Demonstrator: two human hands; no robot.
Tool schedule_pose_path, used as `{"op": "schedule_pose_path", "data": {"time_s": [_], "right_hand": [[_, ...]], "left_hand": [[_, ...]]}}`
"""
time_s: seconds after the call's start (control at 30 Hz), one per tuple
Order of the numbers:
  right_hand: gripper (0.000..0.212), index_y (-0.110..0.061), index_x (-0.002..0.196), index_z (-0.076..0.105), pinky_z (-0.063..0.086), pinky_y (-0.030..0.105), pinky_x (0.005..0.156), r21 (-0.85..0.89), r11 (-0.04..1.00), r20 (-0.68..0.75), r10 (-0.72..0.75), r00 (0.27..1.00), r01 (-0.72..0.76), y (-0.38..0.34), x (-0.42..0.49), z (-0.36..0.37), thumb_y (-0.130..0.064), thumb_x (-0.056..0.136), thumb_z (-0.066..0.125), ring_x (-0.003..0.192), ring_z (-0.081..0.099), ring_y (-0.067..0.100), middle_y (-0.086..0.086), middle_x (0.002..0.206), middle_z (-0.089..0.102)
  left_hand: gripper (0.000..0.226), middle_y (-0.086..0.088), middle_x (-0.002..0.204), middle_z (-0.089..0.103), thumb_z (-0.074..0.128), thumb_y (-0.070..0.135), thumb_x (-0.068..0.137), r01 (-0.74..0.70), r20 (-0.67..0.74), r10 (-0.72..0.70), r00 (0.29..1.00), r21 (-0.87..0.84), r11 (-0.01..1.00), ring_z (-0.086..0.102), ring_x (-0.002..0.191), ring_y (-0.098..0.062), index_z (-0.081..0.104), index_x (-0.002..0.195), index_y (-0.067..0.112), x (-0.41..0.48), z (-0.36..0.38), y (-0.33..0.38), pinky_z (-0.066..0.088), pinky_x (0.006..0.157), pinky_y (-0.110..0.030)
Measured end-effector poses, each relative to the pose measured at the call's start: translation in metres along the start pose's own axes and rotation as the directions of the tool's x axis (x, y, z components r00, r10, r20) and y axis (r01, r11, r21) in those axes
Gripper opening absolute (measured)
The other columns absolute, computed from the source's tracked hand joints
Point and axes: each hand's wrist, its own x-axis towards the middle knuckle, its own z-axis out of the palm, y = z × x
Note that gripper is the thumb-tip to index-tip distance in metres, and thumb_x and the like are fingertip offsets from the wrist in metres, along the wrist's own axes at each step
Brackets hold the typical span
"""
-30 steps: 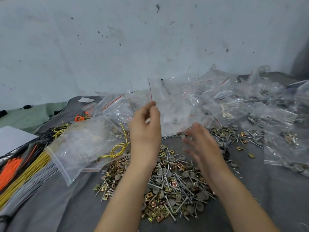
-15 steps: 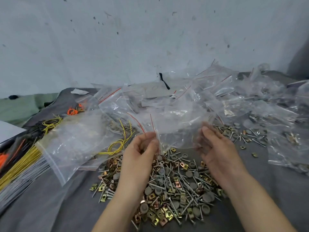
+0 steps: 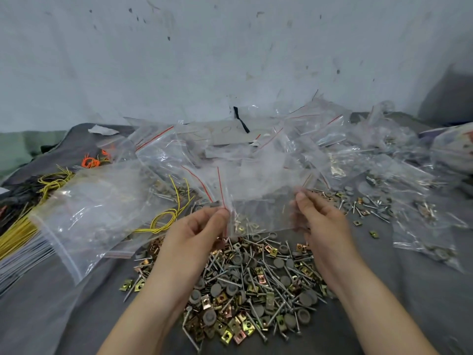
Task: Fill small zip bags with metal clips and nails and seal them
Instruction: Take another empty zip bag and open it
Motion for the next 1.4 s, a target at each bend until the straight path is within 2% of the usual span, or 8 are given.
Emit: {"op": "schedule_pose_path", "data": {"time_s": [0.13, 0.23, 0.43, 0.63, 0.8, 0.93, 1.13, 1.4], "right_hand": [[0.038, -0.033, 0.139, 0.047, 0.048, 0.029, 0.088, -0.530, 0.817, -0.053, -0.299, 0.953, 0.226, 0.004, -0.009, -0.002, -0.040, 0.102, 0.051, 0.096, 0.056, -0.006, -0.022, 0.110, 0.055], [0.025, -0.037, 0.124, 0.050, 0.047, 0.024, 0.084, -0.653, 0.581, 0.132, -0.544, 0.829, 0.485, -0.002, -0.027, 0.010, -0.045, 0.102, 0.045, 0.102, 0.054, -0.001, -0.024, 0.111, 0.049], [0.026, -0.032, 0.108, 0.066, 0.051, 0.012, 0.067, -0.441, 0.782, 0.338, -0.310, 0.889, 0.440, 0.004, -0.053, 0.037, -0.053, 0.095, 0.057, 0.085, 0.068, 0.001, -0.013, 0.097, 0.070], [0.023, -0.024, 0.092, 0.074, 0.059, 0.040, 0.077, -0.342, 0.881, 0.296, -0.228, 0.927, 0.326, 0.003, -0.052, 0.040, -0.035, 0.101, 0.056, 0.078, 0.072, 0.014, -0.003, 0.081, 0.075], [0.023, -0.025, 0.088, 0.073, 0.058, 0.038, 0.072, -0.384, 0.855, 0.263, -0.261, 0.929, 0.349, -0.001, -0.052, 0.037, -0.035, 0.100, 0.056, 0.070, 0.071, 0.014, -0.005, 0.074, 0.073], [0.021, -0.029, 0.083, 0.069, 0.050, 0.029, 0.056, -0.479, 0.793, 0.211, -0.314, 0.926, 0.378, 0.000, -0.055, 0.038, -0.041, 0.097, 0.059, 0.058, 0.064, 0.010, -0.010, 0.072, 0.071], [0.018, -0.030, 0.082, 0.061, 0.049, 0.028, 0.057, -0.601, 0.589, 0.277, -0.480, 0.832, 0.540, -0.002, -0.063, 0.041, -0.042, 0.095, 0.059, 0.067, 0.062, 0.008, -0.014, 0.076, 0.064], [0.022, -0.022, 0.084, 0.058, 0.048, 0.033, 0.041, -0.693, 0.113, 0.516, -0.612, 0.600, 0.712, 0.003, -0.070, 0.038, -0.038, 0.096, 0.050, 0.056, 0.058, 0.009, -0.011, 0.077, 0.057]], "left_hand": [[0.042, 0.001, 0.073, 0.060, 0.068, 0.058, 0.082, -0.002, -0.036, 0.003, 0.999, 0.032, 0.999, 0.056, 0.072, -0.011, 0.065, 0.071, 0.017, -0.003, 0.001, 0.003, 0.052, 0.087, -0.052], [0.029, -0.008, 0.073, 0.061, 0.065, 0.047, 0.087, -0.008, -0.095, 0.011, 0.995, 0.036, 0.999, 0.055, 0.071, -0.014, 0.070, 0.075, 0.021, -0.005, 0.007, 0.003, 0.052, 0.081, -0.049], [0.019, -0.005, 0.082, 0.075, 0.065, 0.033, 0.090, -0.074, -0.058, 0.078, 0.995, 0.060, 0.995, 0.071, 0.082, -0.029, 0.071, 0.087, 0.015, -0.007, 0.028, 0.012, 0.056, 0.078, -0.042], [0.011, -0.005, 0.082, 0.075, 0.066, 0.023, 0.090, -0.059, -0.030, 0.059, 0.998, -0.002, 0.998, 0.071, 0.080, -0.017, 0.069, 0.086, 0.012, -0.006, 0.026, 0.010, 0.056, 0.070, -0.023], [0.012, -0.001, 0.075, 0.072, 0.068, 0.024, 0.088, -0.030, -0.063, 0.029, 0.998, -0.021, 0.999, 0.067, 0.071, -0.011, 0.066, 0.085, 0.012, -0.006, 0.025, 0.009, 0.053, 0.065, -0.023], [0.012, 0.009, 0.080, 0.064, 0.062, 0.020, 0.092, -0.159, -0.297, 0.246, 0.922, 0.289, 0.944, 0.060, 0.065, -0.006, 0.055, 0.088, 0.029, -0.006, 0.025, 0.005, 0.046, 0.058, -0.019], [0.017, 0.011, 0.107, 0.050, 0.051, 0.026, 0.093, -0.257, -0.101, 0.536, 0.838, 0.794, 0.551, 0.052, 0.082, -0.004, 0.060, 0.097, 0.040, -0.008, 0.022, 0.000, 0.048, 0.057, -0.035], [0.017, -0.006, 0.082, 0.071, 0.066, 0.033, 0.091, -0.032, -0.292, 0.087, 0.953, 0.187, 0.982, 0.062, 0.070, -0.010, 0.071, 0.085, 0.019, 0.001, 0.021, 0.012, 0.054, 0.071, -0.034]]}}
